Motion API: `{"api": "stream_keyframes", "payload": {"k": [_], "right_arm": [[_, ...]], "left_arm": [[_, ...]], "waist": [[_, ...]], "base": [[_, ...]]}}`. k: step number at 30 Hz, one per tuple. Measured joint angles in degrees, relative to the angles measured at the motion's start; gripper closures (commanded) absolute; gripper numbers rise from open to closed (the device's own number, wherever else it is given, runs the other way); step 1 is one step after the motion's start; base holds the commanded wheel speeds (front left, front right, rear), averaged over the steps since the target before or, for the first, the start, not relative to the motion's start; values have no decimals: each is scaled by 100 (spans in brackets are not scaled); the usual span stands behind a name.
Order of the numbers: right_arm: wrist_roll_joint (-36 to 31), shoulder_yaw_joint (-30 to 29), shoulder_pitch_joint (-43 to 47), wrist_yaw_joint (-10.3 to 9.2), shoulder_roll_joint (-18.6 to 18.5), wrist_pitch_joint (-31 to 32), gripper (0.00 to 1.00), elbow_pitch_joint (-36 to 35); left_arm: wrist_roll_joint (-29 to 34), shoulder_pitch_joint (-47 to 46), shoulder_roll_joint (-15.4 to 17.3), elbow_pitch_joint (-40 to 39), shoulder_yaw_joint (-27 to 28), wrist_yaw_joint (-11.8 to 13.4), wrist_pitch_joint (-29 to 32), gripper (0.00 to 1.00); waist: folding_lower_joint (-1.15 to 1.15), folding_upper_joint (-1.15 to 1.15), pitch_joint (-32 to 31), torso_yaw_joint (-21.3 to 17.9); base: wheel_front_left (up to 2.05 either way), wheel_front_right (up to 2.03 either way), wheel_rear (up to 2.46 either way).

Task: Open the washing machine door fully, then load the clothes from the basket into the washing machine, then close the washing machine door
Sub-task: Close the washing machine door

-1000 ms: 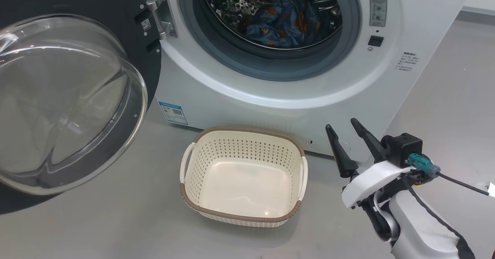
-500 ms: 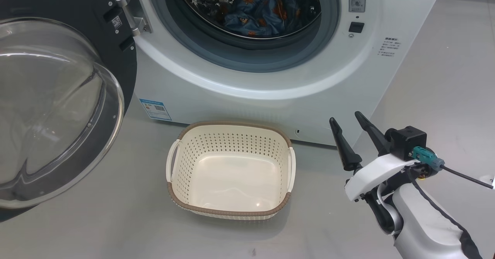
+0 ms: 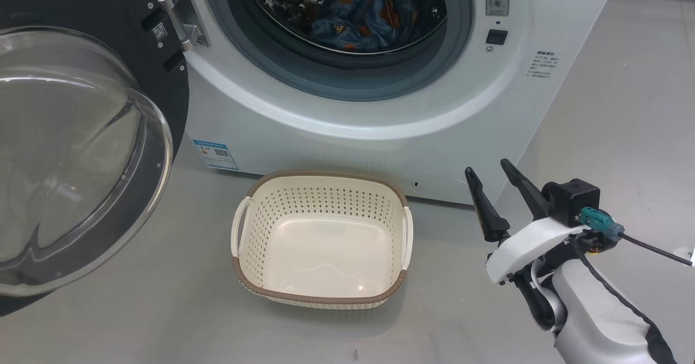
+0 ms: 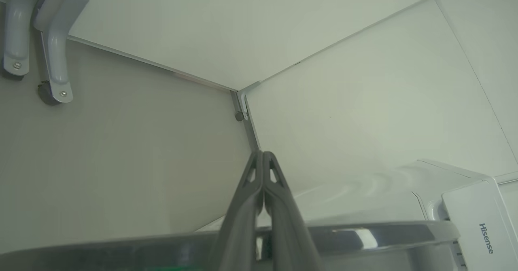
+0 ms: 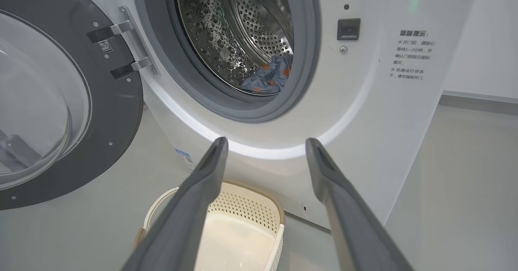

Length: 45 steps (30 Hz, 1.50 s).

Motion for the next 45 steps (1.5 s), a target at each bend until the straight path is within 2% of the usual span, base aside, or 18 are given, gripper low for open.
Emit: {"api": "stream_keyframes", "payload": {"k": [8, 20, 34, 43, 45], "right_arm": [[54, -93, 9, 0, -3, 0, 0, 111], [154, -129, 154, 0, 116, 0, 0, 110], [256, -241, 386, 0, 207, 0, 0, 66], [256, -213, 493, 0, 241, 0, 0, 21], [256, -212, 494, 0, 243, 0, 0, 14]], "left_arm": [[-4, -17, 109, 18, -385, -111, 802, 100], [-235, -56, 51, -29, -1020, -119, 2501, 100], [-670, -48, 67, -694, -1451, -176, 4113, 100], [-1181, 110, -223, -1266, -1626, -158, 4927, 100], [-1255, 170, -292, -1371, -1644, -92, 5077, 100]], "waist": [[0, 0, -165, 54], [0, 0, -494, 238], [0, 0, -859, 330], [0, 0, -917, 222], [0, 0, -931, 179]], "base": [[0, 0, 0], [0, 0, 0], [0, 0, 0], [0, 0, 0], [0, 0, 0]]}}
